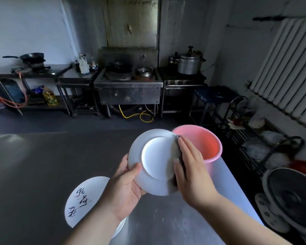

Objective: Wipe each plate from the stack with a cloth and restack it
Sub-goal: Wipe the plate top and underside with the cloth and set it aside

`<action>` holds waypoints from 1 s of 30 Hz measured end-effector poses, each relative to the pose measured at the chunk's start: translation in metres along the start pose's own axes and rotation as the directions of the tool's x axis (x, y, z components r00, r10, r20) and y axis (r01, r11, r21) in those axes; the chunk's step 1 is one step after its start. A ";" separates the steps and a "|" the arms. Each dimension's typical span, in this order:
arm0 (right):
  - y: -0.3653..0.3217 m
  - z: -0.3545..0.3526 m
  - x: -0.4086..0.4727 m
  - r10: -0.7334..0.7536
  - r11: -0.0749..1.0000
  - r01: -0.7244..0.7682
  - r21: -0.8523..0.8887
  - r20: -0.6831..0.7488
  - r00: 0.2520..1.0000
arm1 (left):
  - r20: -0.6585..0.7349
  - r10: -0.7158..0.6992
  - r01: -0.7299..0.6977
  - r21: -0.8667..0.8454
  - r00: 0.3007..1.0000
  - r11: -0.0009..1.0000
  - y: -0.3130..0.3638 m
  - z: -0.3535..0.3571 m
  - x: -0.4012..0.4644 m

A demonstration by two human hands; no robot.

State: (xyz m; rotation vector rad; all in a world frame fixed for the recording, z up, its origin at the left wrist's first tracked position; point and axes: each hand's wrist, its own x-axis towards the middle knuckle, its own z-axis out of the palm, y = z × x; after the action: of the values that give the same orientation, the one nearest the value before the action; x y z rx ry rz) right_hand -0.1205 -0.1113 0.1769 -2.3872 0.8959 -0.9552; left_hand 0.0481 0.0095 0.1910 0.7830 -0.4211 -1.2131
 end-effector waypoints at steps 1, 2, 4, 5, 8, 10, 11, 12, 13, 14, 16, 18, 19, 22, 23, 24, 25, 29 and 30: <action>0.003 -0.005 0.015 0.033 0.999 -0.033 0.009 0.013 0.999 | 0.007 0.002 -0.002 0.005 1.000 1.000 -0.002 0.001 0.000; 0.005 -0.009 0.028 0.056 0.998 -0.057 0.030 0.025 0.998 | 0.007 0.011 -0.011 0.002 1.000 1.000 -0.004 0.004 -0.001; 0.001 -0.010 0.036 0.049 0.998 -0.049 0.041 0.013 0.999 | -0.011 0.045 -0.045 -0.032 0.999 0.998 -0.005 0.009 0.000; -0.004 -0.006 0.030 0.042 0.999 -0.042 0.029 -0.016 0.999 | -0.019 0.062 -0.063 -0.053 0.998 0.997 -0.005 0.011 0.000; -0.020 0.015 -0.010 0.068 0.996 -0.061 0.064 -0.115 0.991 | -0.027 0.080 -0.082 -0.075 0.996 0.994 -0.008 0.014 0.000; -0.018 0.021 -0.020 0.121 0.988 -0.103 0.116 -0.159 0.980 | 0.002 0.044 -0.044 -0.046 0.999 0.998 -0.010 0.012 0.000; -0.014 0.018 -0.016 0.155 0.981 -0.131 0.143 -0.172 0.973 | 0.030 0.016 -0.015 -0.032 0.999 0.999 -0.009 0.009 0.000; -0.010 0.011 -0.007 0.173 0.974 -0.145 0.173 -0.162 0.972 | 0.050 -0.020 0.021 -0.025 0.999 0.999 -0.006 0.009 0.000; -0.006 0.001 0.003 0.160 0.971 -0.134 0.200 -0.124 0.979 | 0.048 -0.060 0.061 -0.015 0.997 0.998 0.000 0.008 0.002; -0.003 -0.010 0.014 0.120 0.971 -0.105 0.213 -0.061 0.991 | 0.032 -0.098 0.098 -0.001 0.995 0.995 0.008 0.007 0.004; -0.002 -0.030 0.034 0.051 0.975 -0.072 0.212 0.101 0.994 | -0.043 -0.133 0.135 0.041 0.990 0.990 0.020 0.003 0.010; 0.001 -0.034 0.042 0.043 0.982 -0.078 0.175 0.193 0.980 | -0.090 -0.113 0.118 0.060 0.990 0.991 0.022 -0.001 0.013; 0.001 -0.030 0.040 0.038 0.986 -0.067 0.150 0.190 0.981 | -0.103 -0.095 0.100 0.050 0.990 0.994 0.020 -0.002 0.012; -0.005 0.003 0.002 0.044 0.997 -0.048 0.058 0.062 0.997 | -0.127 -0.043 0.041 -0.017 0.991 0.999 0.008 -0.002 0.006; -0.010 0.015 -0.015 0.071 0.997 -0.072 0.040 0.022 0.997 | -0.134 -0.030 0.026 -0.033 0.991 0.999 0.004 -0.002 0.005; -0.014 0.024 -0.029 0.082 0.996 -0.082 0.023 0.006 0.997 | -0.132 -0.024 0.018 -0.047 0.991 0.999 0.000 -0.002 0.004; -0.014 0.029 -0.036 0.078 0.997 -0.078 -0.007 0.009 0.997 | -0.125 -0.021 0.014 -0.060 0.992 0.998 -0.003 -0.002 0.003; 0.004 0.019 -0.005 0.078 0.994 -0.077 -0.071 0.014 0.997 | -0.082 -0.034 0.026 -0.099 0.996 0.995 -0.012 0.001 0.001; 0.008 0.014 0.005 0.097 0.994 -0.096 -0.049 0.010 0.995 | -0.073 -0.021 0.014 -0.097 0.997 0.995 -0.012 0.003 0.002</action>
State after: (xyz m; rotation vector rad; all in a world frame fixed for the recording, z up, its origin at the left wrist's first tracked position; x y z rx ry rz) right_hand -0.1107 -0.1187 0.1656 -2.3633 1.0309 -0.8911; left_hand 0.0388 0.0051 0.1840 0.7476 -0.2933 -1.2081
